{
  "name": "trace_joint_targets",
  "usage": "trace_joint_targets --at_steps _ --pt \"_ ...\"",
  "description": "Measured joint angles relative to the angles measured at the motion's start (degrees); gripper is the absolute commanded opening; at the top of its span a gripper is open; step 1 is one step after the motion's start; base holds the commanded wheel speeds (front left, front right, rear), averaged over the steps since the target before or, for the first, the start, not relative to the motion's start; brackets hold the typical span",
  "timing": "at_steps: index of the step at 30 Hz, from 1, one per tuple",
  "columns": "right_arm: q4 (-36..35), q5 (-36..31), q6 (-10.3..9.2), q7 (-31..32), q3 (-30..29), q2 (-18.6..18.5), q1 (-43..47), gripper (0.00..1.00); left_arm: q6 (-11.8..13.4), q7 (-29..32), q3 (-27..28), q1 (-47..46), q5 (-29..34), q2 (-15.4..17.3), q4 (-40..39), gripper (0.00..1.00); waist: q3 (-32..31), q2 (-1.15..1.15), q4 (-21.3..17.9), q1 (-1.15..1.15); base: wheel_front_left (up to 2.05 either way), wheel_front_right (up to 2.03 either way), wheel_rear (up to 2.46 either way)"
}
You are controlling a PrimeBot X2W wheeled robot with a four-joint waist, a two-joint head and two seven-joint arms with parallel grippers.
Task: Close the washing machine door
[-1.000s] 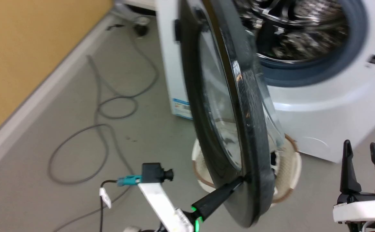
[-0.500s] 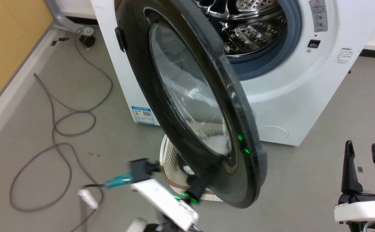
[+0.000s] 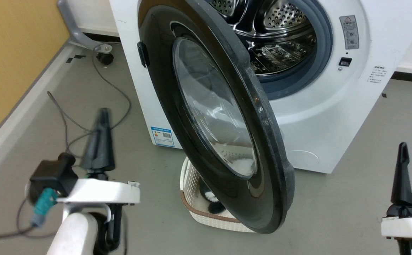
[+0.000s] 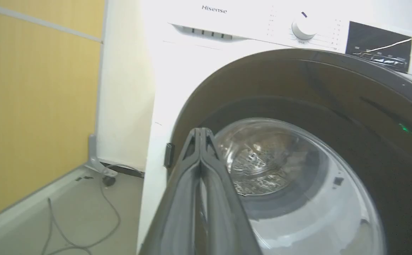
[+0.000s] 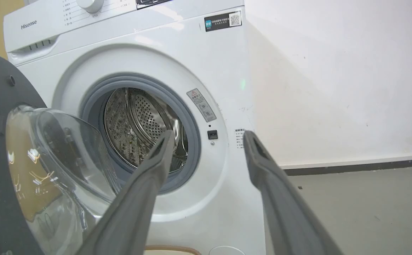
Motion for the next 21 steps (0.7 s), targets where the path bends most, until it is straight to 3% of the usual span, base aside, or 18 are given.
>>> trace_joint_targets --at_steps 2,4,7,11,12,13,14,17,21 --pt "-1.07 -0.33 0.0 0.01 -0.1 -0.01 -0.09 1.0 2.83 -0.01 1.18 1.61 6.36 -0.3 -0.63 0.0 -0.29 0.0 0.34 0.0 0.0 0.0 0.0" --pt "-2.36 -1.35 0.0 0.01 0.29 0.0 -0.48 1.0 5.34 0.0 2.29 4.17 11.25 -0.35 -0.88 1.0 -0.54 0.0 0.6 0.0 0.0 0.0 0.0" --pt "-4.91 -2.3 0.0 0.0 0.13 0.0 -2.05 1.0 7.01 0.0 3.7 7.14 14.85 -0.36 -1.09 1.0 -0.72 0.0 0.92 0.0 0.0 0.0 0.0" --pt "-8.64 -2.48 0.0 0.0 0.12 -0.01 -4.19 1.0 6.97 0.0 4.19 10.53 16.84 -0.69 -1.01 1.0 -0.89 0.0 1.46 0.0 0.0 0.0 0.0" --pt "-9.51 -2.43 0.0 0.0 0.2 -0.01 -4.72 0.82 6.7 -0.01 4.23 11.23 17.14 -0.9 -0.87 1.0 -0.93 0.0 1.62 0.0 0.0 0.0 0.0" --pt "-10.44 -2.25 0.0 0.0 0.3 -0.01 -5.35 0.28 6.34 -0.01 4.26 11.91 17.17 -1.14 -0.49 1.0 -0.96 0.0 1.78 0.0 0.0 0.0 0.0" --pt "-11.43 -2.08 0.0 -0.01 0.75 -0.01 -6.01 0.0 5.98 -0.01 4.49 12.56 17.14 -1.6 -0.23 1.0 -0.99 0.0 1.95 0.0 0.0 0.0 0.0" --pt "-14.72 0.97 0.0 -0.05 3.2 -0.03 -7.9 0.0 4.35 0.0 5.59 13.49 16.51 -2.78 0.63 1.0 -1.04 0.0 2.46 0.0 0.0 0.0 0.0" --pt "-19.9 8.23 0.0 -0.05 10.88 -0.04 -9.81 0.0 2.58 -0.01 7.13 13.68 16.7 -3.86 1.33 1.0 -1.07 0.0 3.03 0.0 0.0 0.0 0.0"
